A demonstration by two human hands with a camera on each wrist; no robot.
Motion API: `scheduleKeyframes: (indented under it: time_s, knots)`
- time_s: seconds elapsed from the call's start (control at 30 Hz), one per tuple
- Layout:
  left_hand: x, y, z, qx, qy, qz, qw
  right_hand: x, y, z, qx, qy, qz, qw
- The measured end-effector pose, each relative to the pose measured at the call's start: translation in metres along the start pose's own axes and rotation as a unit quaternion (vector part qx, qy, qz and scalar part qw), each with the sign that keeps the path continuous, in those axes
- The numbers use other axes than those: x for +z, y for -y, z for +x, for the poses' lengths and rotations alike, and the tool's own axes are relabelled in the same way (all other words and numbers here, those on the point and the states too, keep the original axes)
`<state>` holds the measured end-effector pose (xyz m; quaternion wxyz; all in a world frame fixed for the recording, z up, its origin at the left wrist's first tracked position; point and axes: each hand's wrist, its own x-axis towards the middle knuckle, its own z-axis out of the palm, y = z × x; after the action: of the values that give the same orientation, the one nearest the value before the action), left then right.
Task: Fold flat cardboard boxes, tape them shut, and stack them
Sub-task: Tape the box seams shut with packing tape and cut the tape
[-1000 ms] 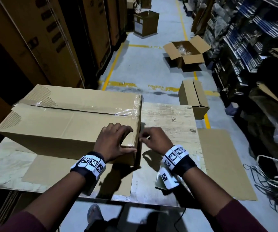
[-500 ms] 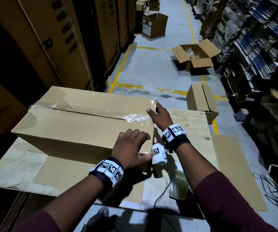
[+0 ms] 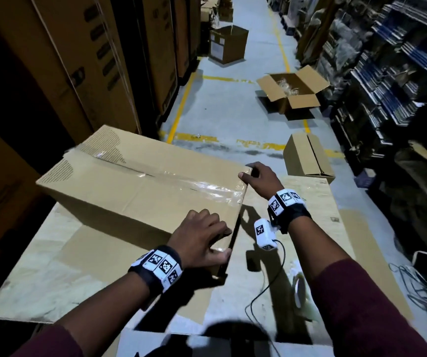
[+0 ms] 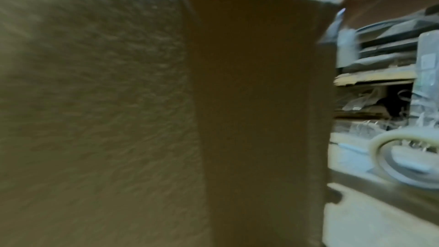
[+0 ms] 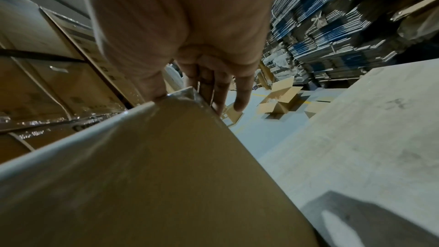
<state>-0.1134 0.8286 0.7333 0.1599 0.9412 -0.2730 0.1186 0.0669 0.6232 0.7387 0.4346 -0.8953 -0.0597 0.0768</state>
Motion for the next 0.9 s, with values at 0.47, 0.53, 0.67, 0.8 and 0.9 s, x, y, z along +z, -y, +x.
scheduleKeyframes:
  time_s: [0.47, 0.53, 0.67, 0.8, 0.9]
  knots:
    - [-0.099, 0.152, -0.104, -0.194, -0.062, -0.020, 0.979, 0.067, 0.041, -0.163, -0.087, 0.108, -0.002, 0.990]
    - [-0.112, 0.162, -0.101, -0.296, -0.014, -0.009, 0.955, 0.068, 0.044, -0.156, -0.158, 0.097, -0.108, 0.977]
    - [-0.109, 0.172, -0.066, -0.365, 0.106, -0.036, 0.924, 0.065, 0.060, -0.117, -0.209, -0.021, -0.283, 0.936]
    - [-0.102, 0.177, -0.030, -0.417, 0.173, -0.018, 0.892, 0.079, 0.084, -0.089, -0.270, 0.101, -0.387, 0.876]
    - [-0.106, 0.191, -0.031, -0.405, 0.170, -0.030, 0.898, 0.086, 0.095, -0.084, -0.279, 0.133, -0.400, 0.863]
